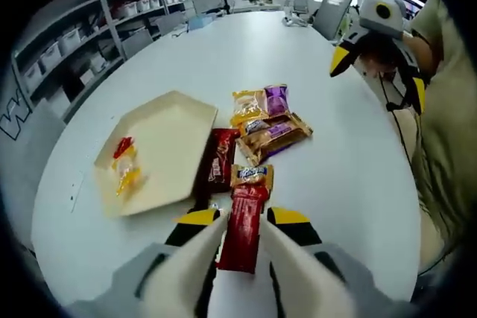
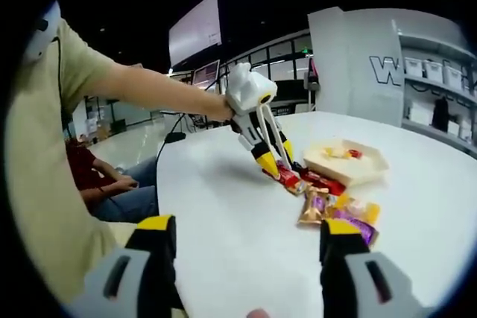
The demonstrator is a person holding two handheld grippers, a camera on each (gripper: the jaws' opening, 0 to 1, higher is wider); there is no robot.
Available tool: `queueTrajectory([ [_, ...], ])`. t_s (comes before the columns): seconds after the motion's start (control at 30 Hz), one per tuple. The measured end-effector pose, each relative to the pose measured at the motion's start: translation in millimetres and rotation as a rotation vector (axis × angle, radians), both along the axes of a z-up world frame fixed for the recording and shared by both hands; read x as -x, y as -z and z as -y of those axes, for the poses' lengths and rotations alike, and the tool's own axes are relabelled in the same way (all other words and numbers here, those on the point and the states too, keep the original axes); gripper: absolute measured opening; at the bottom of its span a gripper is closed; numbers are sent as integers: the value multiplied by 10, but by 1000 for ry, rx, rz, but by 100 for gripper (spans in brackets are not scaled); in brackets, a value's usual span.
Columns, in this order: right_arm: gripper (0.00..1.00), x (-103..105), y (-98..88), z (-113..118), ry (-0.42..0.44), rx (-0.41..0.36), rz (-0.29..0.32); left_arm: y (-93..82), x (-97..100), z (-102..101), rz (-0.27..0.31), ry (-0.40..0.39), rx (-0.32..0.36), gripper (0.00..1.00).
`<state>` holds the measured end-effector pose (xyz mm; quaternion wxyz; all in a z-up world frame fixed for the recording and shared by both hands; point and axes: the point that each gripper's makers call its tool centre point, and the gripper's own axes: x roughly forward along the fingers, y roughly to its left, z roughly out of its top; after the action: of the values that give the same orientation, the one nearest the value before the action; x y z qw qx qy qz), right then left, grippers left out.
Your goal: Place the target food into the container with the food tongs after gripping and lifting it, then release it inside without dropping or visibly crushing the food.
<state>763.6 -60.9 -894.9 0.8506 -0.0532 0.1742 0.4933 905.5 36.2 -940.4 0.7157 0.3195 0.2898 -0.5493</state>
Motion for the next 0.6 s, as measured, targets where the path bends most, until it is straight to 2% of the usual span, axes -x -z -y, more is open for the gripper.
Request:
queueTrajectory([
  [0.33, 77, 6, -2, -17, -5, 2, 0, -26, 67, 22, -2, 17, -5, 21],
  [0.6, 77, 1, -16, -25, -7, 1, 3, -247, 99, 60, -15, 33, 15, 21],
])
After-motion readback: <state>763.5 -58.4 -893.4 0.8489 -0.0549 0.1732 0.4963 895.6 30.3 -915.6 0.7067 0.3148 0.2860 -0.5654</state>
